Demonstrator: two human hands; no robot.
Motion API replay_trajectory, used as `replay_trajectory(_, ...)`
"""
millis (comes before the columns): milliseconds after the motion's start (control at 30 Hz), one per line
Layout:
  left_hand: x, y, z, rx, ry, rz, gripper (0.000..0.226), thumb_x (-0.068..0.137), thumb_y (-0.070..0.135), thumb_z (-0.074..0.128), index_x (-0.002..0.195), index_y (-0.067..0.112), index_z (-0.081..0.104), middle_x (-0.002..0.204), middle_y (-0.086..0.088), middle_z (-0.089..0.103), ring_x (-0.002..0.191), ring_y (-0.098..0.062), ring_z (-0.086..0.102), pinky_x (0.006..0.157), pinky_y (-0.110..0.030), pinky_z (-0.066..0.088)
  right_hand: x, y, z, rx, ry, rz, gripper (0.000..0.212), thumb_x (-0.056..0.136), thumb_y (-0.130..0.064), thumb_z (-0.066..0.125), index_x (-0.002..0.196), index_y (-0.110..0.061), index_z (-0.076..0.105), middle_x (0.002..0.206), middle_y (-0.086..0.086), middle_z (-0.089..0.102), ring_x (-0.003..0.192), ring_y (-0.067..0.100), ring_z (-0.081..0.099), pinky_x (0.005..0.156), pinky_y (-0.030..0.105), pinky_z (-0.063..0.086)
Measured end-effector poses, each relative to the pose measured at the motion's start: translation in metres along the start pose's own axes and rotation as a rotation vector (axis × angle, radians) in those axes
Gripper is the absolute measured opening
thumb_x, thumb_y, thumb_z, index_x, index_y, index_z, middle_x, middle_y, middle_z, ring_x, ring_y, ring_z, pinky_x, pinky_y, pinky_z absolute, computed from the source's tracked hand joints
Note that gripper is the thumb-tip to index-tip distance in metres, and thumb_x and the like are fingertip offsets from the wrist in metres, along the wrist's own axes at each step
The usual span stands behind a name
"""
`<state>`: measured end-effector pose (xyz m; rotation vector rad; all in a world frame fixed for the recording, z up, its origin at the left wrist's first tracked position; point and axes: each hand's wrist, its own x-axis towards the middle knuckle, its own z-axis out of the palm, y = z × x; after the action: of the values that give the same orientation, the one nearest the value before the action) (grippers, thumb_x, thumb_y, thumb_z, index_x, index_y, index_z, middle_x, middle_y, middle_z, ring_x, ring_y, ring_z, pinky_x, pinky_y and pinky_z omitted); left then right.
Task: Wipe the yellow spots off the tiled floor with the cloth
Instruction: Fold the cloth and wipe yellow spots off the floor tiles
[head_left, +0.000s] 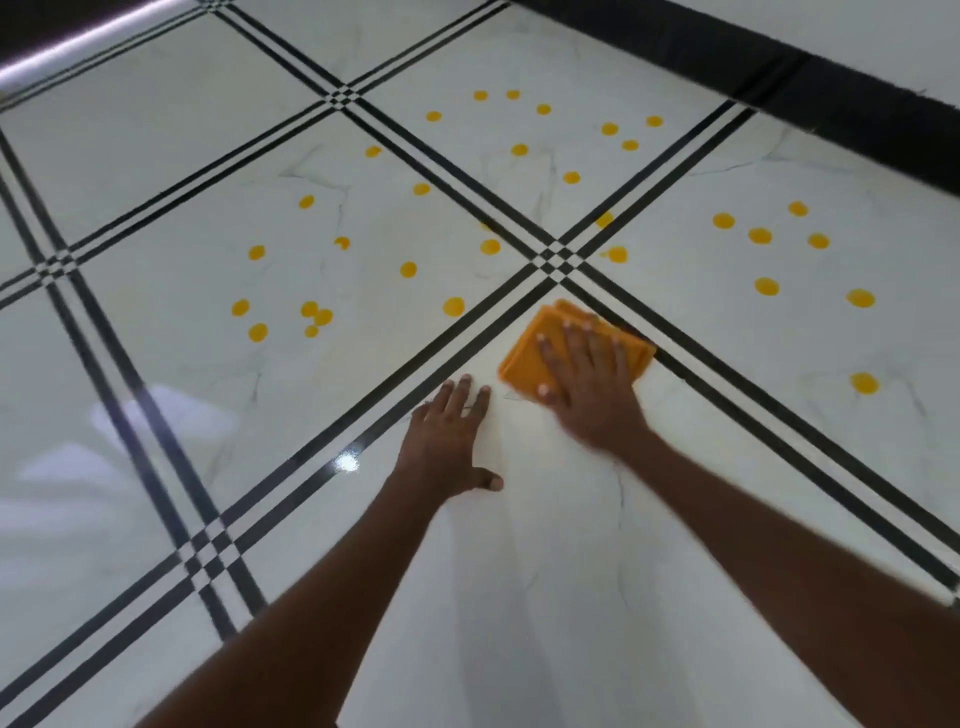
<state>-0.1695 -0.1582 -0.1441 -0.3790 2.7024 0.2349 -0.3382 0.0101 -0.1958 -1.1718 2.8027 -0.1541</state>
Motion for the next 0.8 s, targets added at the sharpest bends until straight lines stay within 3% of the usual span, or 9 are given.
replay_trajectory(67,-0.018,-0.008,0.006,0.007,0.001,-0.036,0.126,0.072,0.075,0.068,0.161,0.026,-0.007,0.169,-0.007,-0.012,0.156,-0.027,-0.006,0.125,-0.046,0.013,0.024,0.04,-0.005,-0.054,-0.015,0.123,0.071,0.104,-0.06,0.007,0.161,-0.023,0.026,0.165,0.019,0.03,0.147,0.046,0.034,0.115,0.068,0.027)
replay_trajectory(167,-0.031,-0.012,0.006,-0.009,-0.007,-0.082,0.126,0.072,0.075,0.068,0.161,0.026,-0.006,0.169,-0.007,-0.01,0.156,-0.029,-0.004,0.123,-0.048,0.013,-0.018,0.083,-0.01,-0.089,0.082,0.207,0.069,0.103,-0.056,0.013,0.162,-0.021,0.023,0.164,0.021,0.03,0.144,0.047,0.035,0.115,0.066,0.027)
replay_trajectory(300,-0.021,0.0,-0.005,-0.003,-0.07,-0.118,0.13,0.068,0.067,0.077,0.161,0.023,-0.003,0.168,-0.011,-0.005,0.155,-0.034,0.0,0.122,-0.051,0.019,-0.116,0.009,0.005,0.059,0.116,0.409,0.069,0.101,-0.05,0.025,0.161,-0.017,0.025,0.164,0.025,0.027,0.148,0.049,0.028,0.119,0.067,0.017)
replay_trajectory(400,-0.018,0.005,-0.009,0.001,-0.106,-0.133,0.13,0.069,0.062,0.08,0.161,0.021,-0.003,0.168,-0.013,-0.003,0.154,-0.037,0.002,0.121,-0.053,0.023,-0.103,-0.05,0.01,0.129,0.113,0.181,0.074,0.097,-0.051,0.04,0.162,-0.022,0.021,0.168,0.019,0.019,0.153,0.044,0.019,0.124,0.063,0.004)
replay_trajectory(500,-0.013,0.004,-0.02,-0.019,-0.182,-0.142,0.124,0.071,0.059,0.08,0.161,0.022,0.003,0.167,-0.012,0.002,0.154,-0.035,0.007,0.12,-0.051,0.027,-0.037,-0.014,0.003,0.055,0.035,-0.001,0.072,0.098,-0.057,0.034,0.162,-0.027,0.021,0.169,0.013,0.022,0.155,0.04,0.021,0.124,0.062,0.01)
replay_trajectory(600,-0.003,0.007,-0.043,-0.065,-0.274,-0.141,0.113,0.074,0.059,0.078,0.161,0.022,0.017,0.162,-0.01,0.021,0.149,-0.028,0.024,0.119,-0.043,0.032,-0.029,0.045,-0.005,0.069,0.028,0.227,0.071,0.099,-0.058,0.033,0.162,-0.027,0.023,0.168,0.012,0.024,0.153,0.04,0.024,0.123,0.063,0.012)
replay_trajectory(700,0.0,0.015,-0.077,-0.128,-0.321,-0.137,0.103,0.077,0.056,0.078,0.159,0.02,0.027,0.157,-0.009,0.036,0.145,-0.023,0.035,0.117,-0.032,0.031,-0.076,0.054,-0.012,0.109,0.076,0.451,0.071,0.1,-0.054,0.034,0.162,-0.023,0.023,0.168,0.016,0.023,0.153,0.043,0.023,0.123,0.063,0.012)
replay_trajectory(800,-0.001,0.025,-0.103,-0.178,-0.344,-0.155,0.096,0.078,0.056,0.077,0.156,0.022,0.033,0.155,-0.005,0.045,0.142,-0.021,0.042,0.114,-0.031,0.033,-0.111,0.052,-0.014,0.134,0.017,0.522,0.075,0.098,-0.056,0.035,0.162,-0.02,0.022,0.168,0.019,0.02,0.154,0.045,0.02,0.122,0.064,0.007)
